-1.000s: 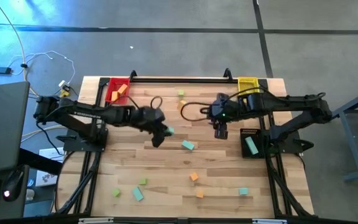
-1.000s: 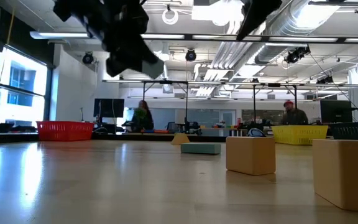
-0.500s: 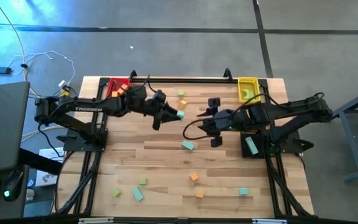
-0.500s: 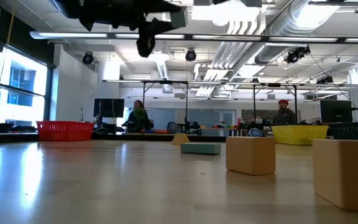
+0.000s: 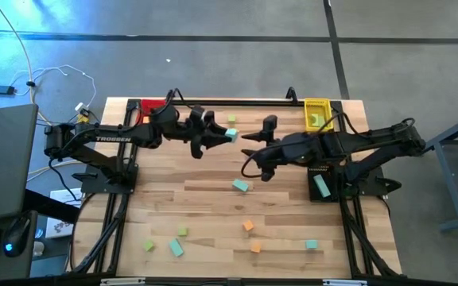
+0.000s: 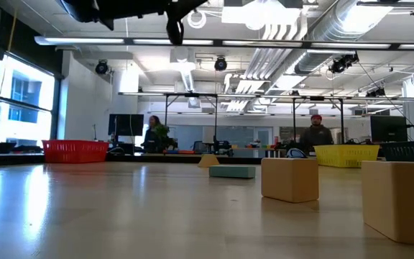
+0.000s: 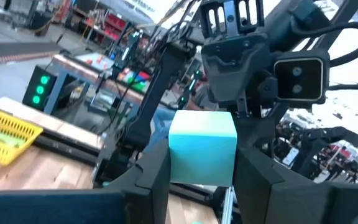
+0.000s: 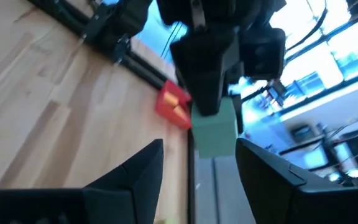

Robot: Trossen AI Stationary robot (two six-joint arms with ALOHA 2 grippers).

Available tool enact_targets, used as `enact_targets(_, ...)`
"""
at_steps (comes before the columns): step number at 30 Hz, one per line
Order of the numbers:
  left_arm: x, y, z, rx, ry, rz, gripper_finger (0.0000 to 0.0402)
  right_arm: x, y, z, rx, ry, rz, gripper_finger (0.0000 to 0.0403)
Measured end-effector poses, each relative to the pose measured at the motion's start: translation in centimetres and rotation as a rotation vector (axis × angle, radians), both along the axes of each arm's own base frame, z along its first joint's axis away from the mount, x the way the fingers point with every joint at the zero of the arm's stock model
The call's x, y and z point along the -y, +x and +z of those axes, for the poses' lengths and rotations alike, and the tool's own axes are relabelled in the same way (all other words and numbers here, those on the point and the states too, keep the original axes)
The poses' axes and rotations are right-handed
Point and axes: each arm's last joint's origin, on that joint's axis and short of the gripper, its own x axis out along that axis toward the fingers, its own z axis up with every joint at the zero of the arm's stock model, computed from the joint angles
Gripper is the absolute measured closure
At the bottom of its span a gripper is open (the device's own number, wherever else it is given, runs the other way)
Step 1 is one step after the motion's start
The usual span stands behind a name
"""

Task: Sort & place blocks by color
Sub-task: Put the blue block into the black bin

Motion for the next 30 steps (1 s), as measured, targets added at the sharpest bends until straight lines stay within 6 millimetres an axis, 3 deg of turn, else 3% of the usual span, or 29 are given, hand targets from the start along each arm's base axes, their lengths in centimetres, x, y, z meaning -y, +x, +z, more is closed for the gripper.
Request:
enact_targets(7, 0.0, -0.1, 0.6, 0.059, 0.009, -0.002, 0.0288, 0.5, 0.4, 0.9, 0.062, -0.071, 0.045, 0.0214)
enact_targets(15, 0.0, -0.1, 0.6, 0.062, 0.006, -0.003, 0.0287, 3.0, 1.0, 0.8, 0.07, -0.034, 0.068, 0.0214)
enact_targets(30, 0.0, -0.1, 0.5, 0.052, -0.005, -0.008, 0.0287, 4.3, 4.5, -1.7, 0.052, -0.068, 0.044, 0.0217)
